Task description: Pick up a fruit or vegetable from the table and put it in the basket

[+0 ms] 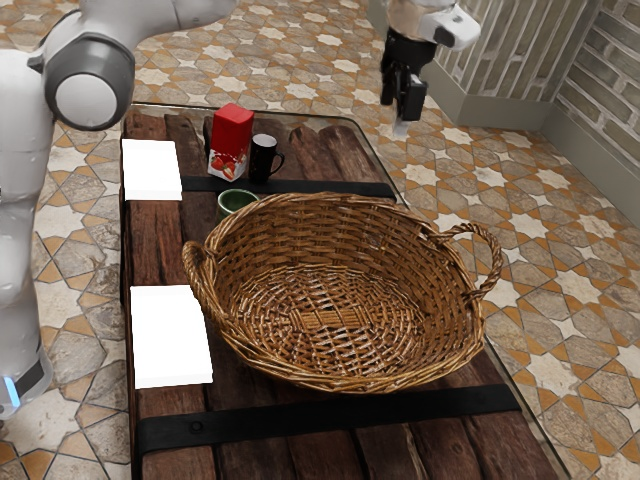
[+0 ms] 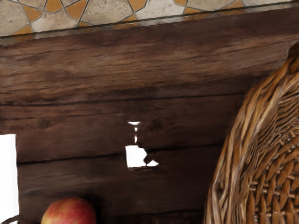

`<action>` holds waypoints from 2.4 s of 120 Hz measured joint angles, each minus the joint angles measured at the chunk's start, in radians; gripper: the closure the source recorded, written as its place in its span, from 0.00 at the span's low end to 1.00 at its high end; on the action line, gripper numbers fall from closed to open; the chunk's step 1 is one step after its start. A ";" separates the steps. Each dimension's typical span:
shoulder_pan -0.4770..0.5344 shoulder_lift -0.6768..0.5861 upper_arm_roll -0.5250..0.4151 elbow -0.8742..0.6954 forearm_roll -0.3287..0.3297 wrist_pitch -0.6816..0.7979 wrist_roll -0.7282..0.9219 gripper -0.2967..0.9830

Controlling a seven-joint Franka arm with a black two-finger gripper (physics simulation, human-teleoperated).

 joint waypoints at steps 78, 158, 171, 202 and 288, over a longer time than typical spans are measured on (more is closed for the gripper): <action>0.045 -0.272 0.271 -0.801 -0.093 0.320 0.129 0.23; 0.040 -0.111 0.275 -0.917 -0.166 0.549 0.078 0.23; 0.063 -0.096 0.278 -0.925 -0.187 0.568 0.073 0.23; 0.072 -0.085 0.279 -0.925 -0.201 0.601 0.060 0.39; 0.037 0.039 -0.518 -0.388 0.048 0.175 -0.057 0.35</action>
